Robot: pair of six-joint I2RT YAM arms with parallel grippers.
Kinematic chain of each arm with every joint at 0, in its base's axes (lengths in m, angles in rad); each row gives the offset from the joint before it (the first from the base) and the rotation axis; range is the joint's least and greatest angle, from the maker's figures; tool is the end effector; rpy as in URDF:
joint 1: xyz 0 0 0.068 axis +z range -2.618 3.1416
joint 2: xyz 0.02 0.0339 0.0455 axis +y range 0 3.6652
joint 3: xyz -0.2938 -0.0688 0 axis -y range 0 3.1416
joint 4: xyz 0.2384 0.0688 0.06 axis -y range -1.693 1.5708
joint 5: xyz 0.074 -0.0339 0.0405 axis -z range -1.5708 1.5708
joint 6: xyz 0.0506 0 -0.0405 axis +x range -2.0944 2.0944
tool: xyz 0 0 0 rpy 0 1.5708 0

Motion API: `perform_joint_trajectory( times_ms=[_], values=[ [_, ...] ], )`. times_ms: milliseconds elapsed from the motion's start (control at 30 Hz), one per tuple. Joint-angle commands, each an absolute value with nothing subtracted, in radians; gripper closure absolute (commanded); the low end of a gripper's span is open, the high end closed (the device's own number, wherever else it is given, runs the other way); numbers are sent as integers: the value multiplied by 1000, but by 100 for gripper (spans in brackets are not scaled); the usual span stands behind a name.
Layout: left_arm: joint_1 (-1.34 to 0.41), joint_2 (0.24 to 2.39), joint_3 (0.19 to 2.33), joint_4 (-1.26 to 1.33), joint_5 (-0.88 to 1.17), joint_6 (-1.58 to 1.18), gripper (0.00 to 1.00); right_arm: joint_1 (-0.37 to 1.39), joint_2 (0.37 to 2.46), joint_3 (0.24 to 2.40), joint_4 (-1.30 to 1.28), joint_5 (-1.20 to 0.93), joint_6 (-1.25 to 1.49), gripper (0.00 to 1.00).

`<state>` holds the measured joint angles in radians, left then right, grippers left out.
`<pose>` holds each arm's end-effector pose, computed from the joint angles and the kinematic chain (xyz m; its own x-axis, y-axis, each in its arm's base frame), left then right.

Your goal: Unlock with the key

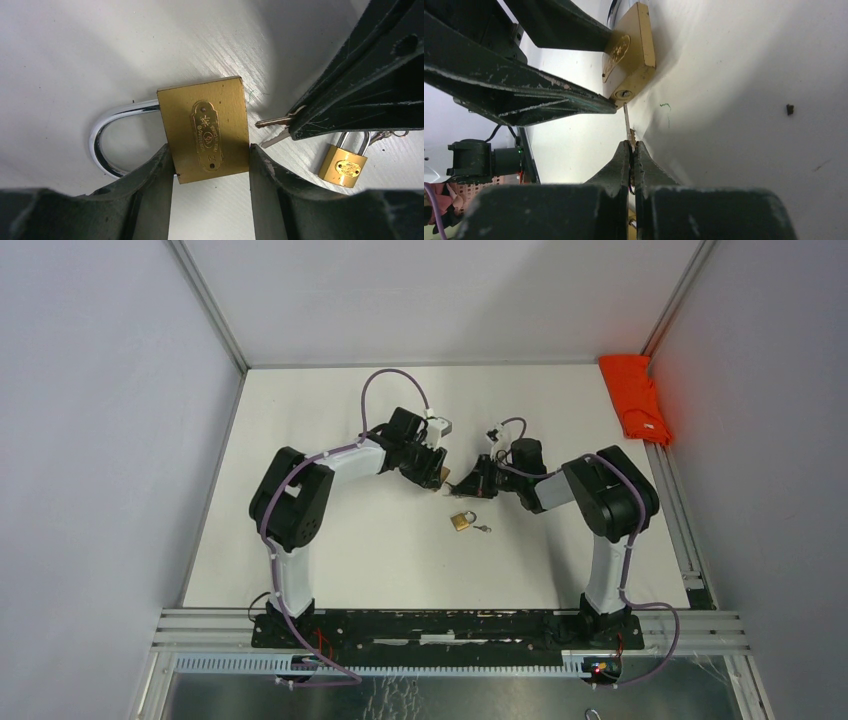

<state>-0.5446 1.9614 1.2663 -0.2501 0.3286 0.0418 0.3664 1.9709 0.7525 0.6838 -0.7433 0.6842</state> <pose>0.3549 -0.2340 0.1798 -0.6655 0.4493 -0.5960 0.6804 0.6935 -0.2369 0.3320 0.1641 0.1244 -0.8789 0.1611 -0.4489 -0.3250 0.4864 0.8110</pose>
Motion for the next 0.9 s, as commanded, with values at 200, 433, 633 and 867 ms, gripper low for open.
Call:
perform_joint_trajectory(
  times_ms=[200,433,633,867],
  values=[
    [-542,1960,1258,-228,408,41,98,392,2030,841,762,-776,734,100],
    [-541,1964,1258,-227,411,39,98,395,2032,815,788,-773,749,100],
    [-541,1961,1259,-229,414,40,98,396,2053,813,837,-777,783,100],
    [-542,1937,1241,-209,443,32,98,392,2068,795,959,-782,879,100]
  ],
)
